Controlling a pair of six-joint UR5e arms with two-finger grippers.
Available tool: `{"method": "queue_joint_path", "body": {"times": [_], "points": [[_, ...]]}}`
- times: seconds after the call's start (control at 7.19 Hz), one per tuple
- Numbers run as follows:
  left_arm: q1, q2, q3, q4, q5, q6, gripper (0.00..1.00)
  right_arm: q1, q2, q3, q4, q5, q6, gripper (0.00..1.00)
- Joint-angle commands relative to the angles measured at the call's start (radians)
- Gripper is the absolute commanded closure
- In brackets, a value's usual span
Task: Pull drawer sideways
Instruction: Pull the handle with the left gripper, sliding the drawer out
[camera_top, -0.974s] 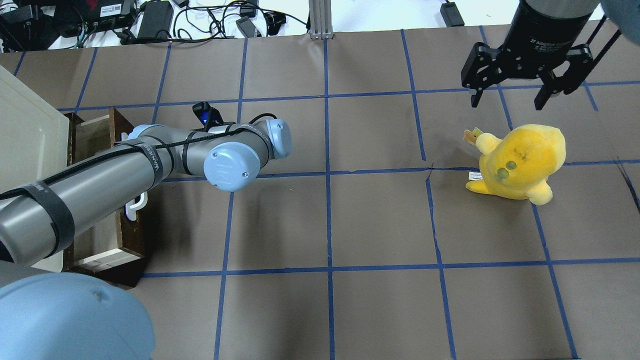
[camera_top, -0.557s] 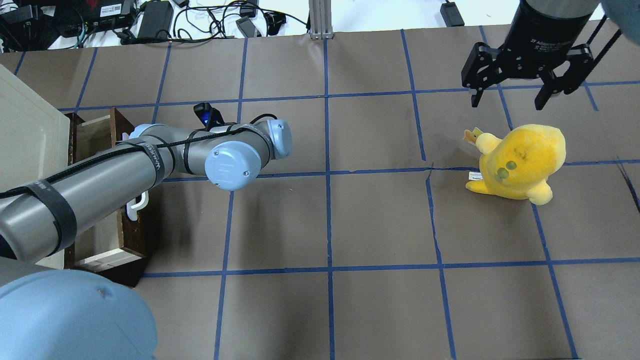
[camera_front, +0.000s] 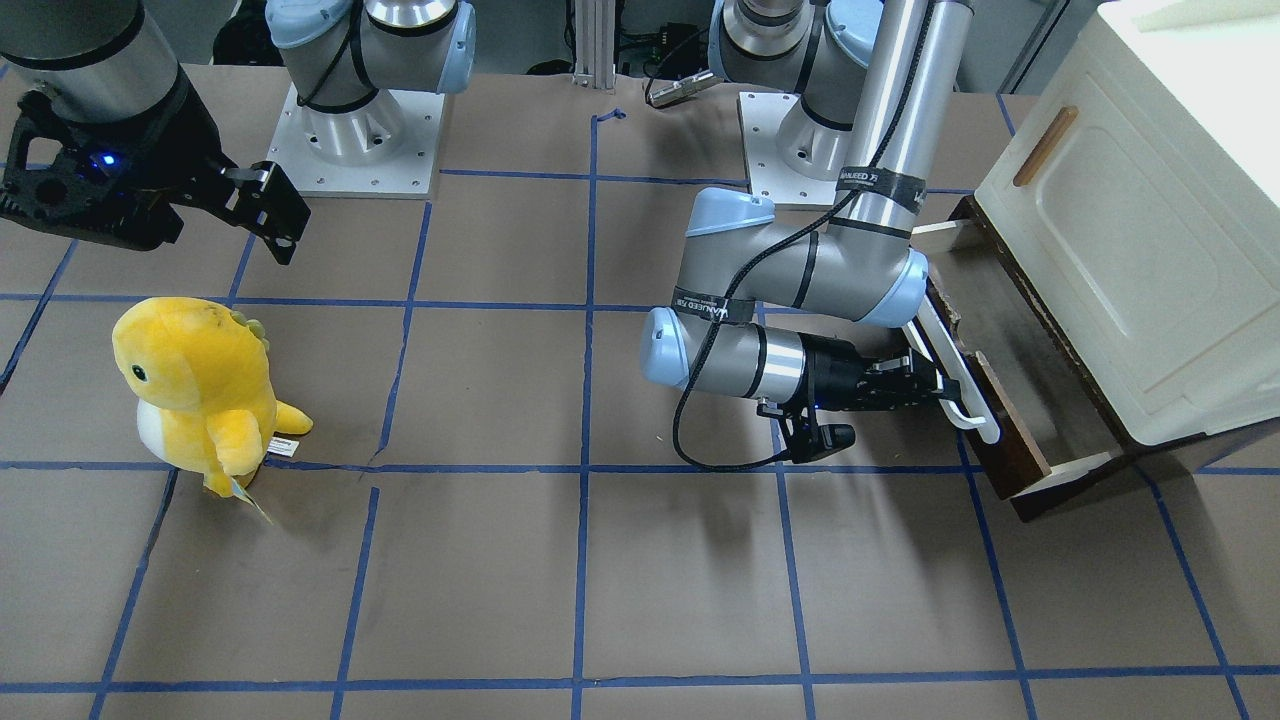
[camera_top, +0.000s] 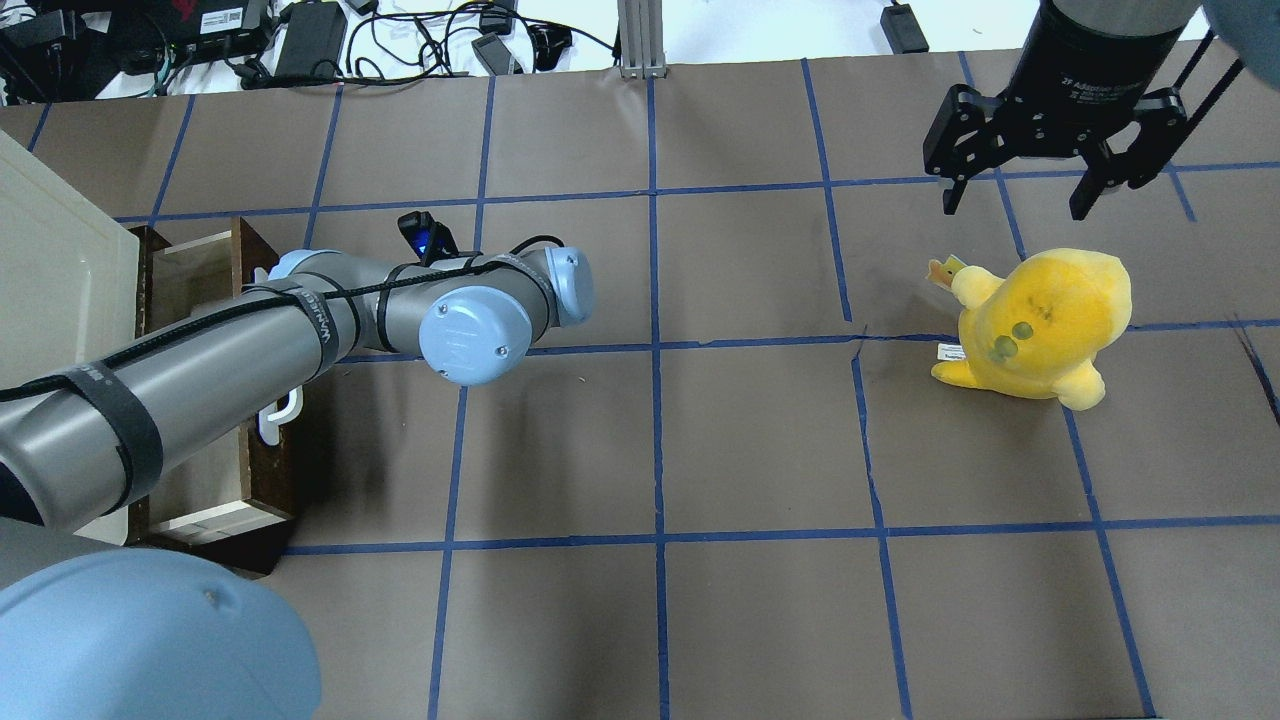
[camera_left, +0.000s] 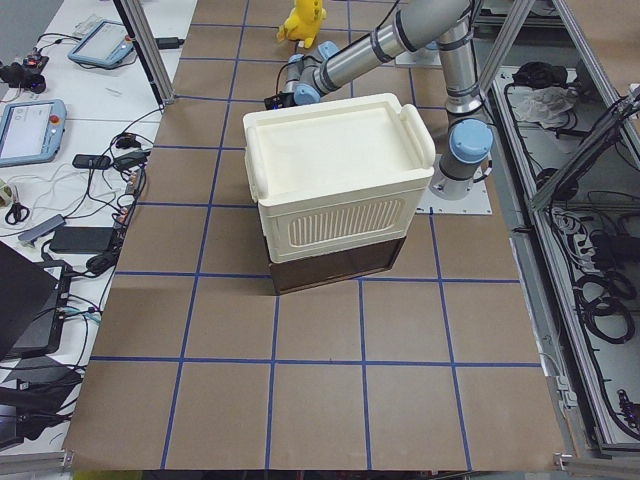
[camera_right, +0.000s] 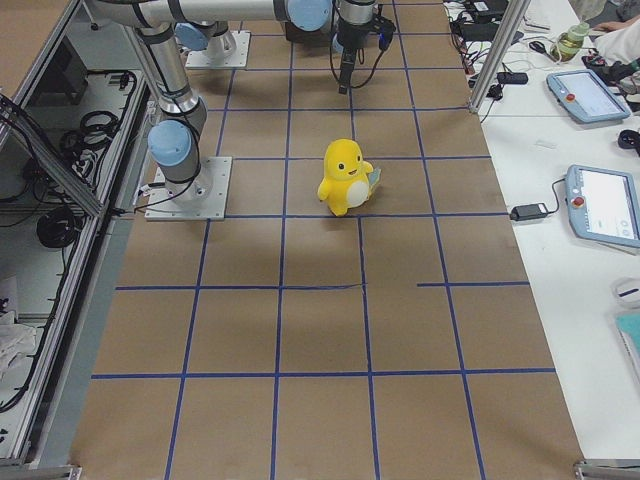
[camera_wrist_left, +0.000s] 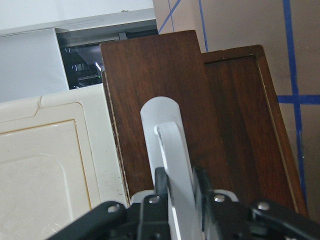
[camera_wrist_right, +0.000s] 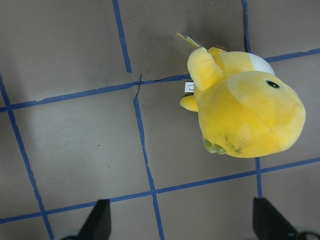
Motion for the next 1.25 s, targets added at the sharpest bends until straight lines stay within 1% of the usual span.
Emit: {"method": "queue_joint_path", "body": {"times": [0.0,0.28,1.11], "points": [[-0.001,-0.006,0.019,0.001,0.001,0.013,0.88,0.001,0.000,0.000,0.000,0.000,0.000,0.00],[-0.001,-0.019,0.035,0.001,-0.010,0.009,0.88,0.001,0.000,0.000,0.000,0.000,0.000,0.00],[-0.024,-0.015,0.024,-0.010,-0.011,0.006,0.88,0.000,0.000,0.000,0.000,0.000,0.000,0.00]]}}
